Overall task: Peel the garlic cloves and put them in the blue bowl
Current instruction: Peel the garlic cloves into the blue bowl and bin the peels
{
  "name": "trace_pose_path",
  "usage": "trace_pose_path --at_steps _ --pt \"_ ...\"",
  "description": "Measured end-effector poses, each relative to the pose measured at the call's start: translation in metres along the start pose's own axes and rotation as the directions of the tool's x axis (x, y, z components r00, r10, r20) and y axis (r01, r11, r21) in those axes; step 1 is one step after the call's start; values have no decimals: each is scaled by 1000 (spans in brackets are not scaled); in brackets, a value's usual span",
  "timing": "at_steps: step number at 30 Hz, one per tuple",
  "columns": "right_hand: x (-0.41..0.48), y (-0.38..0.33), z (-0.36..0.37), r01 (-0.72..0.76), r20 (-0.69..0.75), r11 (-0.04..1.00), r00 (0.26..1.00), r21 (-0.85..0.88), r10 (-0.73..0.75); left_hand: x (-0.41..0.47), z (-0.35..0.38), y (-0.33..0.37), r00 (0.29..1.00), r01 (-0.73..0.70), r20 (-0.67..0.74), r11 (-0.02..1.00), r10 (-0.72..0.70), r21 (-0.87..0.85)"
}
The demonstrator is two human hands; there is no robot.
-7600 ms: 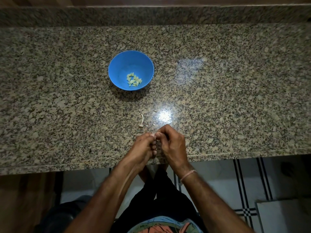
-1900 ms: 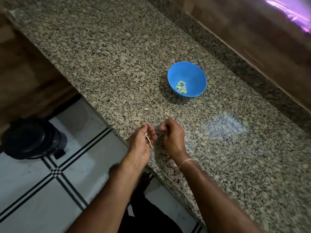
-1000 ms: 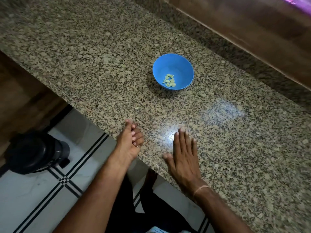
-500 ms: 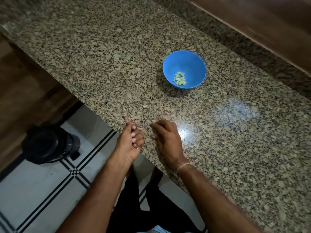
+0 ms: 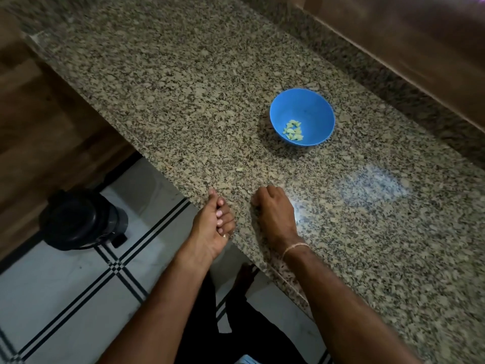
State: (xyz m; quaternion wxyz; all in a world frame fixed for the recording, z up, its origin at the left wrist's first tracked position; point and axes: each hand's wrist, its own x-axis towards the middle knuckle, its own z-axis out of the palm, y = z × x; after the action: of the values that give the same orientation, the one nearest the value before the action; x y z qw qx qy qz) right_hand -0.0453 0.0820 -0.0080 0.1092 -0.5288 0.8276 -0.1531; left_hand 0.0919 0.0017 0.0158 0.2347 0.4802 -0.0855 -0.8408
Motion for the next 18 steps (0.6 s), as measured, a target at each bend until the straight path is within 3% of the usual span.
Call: trace_pose_path --at_steps 2,3,5,9,13,18 --pt "0 -11 -9 -150 88 971 987 184 136 -4 -5 3 1000 0 -7 1000 0 9" --pt "-2 -20 -14 -267 140 890 963 369 231 -5 -9 5 1000 -5 -15 1000 5 19" --pt "-3 -42 -22 -444 274 616 894 650 355 -9 -20 12 999 -19 -28 999 20 35" --pt "-1 -99 -19 -511 441 285 854 811 277 -21 -50 35 995 -58 -72 996 62 64" --pt "8 -167 8 -554 521 193 830 810 197 -39 -96 72 986 -114 -114 993 118 36" --pt "15 -274 48 -653 646 165 756 739 100 -68 -187 139 967 -197 -179 978 184 -61"
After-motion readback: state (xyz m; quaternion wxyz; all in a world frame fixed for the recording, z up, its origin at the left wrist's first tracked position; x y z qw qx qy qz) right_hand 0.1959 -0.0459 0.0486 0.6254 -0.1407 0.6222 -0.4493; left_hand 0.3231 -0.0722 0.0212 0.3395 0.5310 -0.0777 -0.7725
